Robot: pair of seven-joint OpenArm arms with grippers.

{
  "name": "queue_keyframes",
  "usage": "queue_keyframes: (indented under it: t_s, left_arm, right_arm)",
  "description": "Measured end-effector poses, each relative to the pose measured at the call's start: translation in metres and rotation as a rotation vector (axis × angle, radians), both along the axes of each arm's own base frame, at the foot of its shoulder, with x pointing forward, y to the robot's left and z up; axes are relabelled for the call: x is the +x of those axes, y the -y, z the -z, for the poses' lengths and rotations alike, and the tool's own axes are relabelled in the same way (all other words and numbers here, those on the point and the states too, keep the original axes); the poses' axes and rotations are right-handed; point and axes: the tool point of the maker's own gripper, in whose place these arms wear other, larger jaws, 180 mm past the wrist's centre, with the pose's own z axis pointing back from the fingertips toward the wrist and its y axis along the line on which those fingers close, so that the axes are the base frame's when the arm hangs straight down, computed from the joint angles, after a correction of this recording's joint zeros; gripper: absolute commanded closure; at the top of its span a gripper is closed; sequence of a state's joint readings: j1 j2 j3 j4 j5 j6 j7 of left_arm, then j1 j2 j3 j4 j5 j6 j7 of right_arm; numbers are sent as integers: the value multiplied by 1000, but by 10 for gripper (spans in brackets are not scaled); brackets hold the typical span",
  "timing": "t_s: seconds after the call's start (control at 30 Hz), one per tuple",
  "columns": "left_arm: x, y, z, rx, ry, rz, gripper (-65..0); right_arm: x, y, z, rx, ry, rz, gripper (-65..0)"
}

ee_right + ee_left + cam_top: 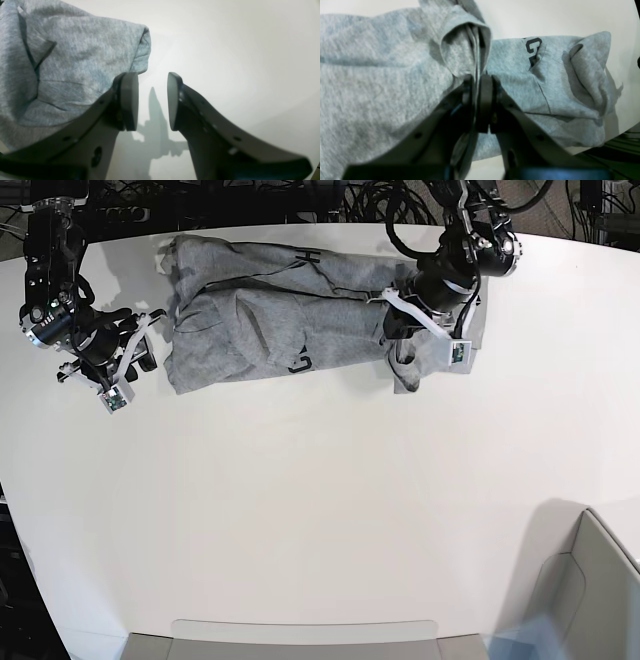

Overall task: Fold the T-shirt properly
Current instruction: 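Fold the strip end over the shirt body with the left gripper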

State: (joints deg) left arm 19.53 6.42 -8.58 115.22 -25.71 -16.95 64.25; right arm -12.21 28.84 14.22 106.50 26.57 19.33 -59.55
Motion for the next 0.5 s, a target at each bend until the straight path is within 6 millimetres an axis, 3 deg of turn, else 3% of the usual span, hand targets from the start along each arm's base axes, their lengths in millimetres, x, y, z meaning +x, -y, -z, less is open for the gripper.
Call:
queue_keyframes:
  t_s: [0.17,0.5]
  left_arm:
    - [-12,10,9,-34,-76,-47,-158]
    - [-8,17,5,-43,-60,-26,-164]
  right_arm:
    - [0,0,0,0,0,0,-199]
    - [3,0,-2,-1,8,0,-199]
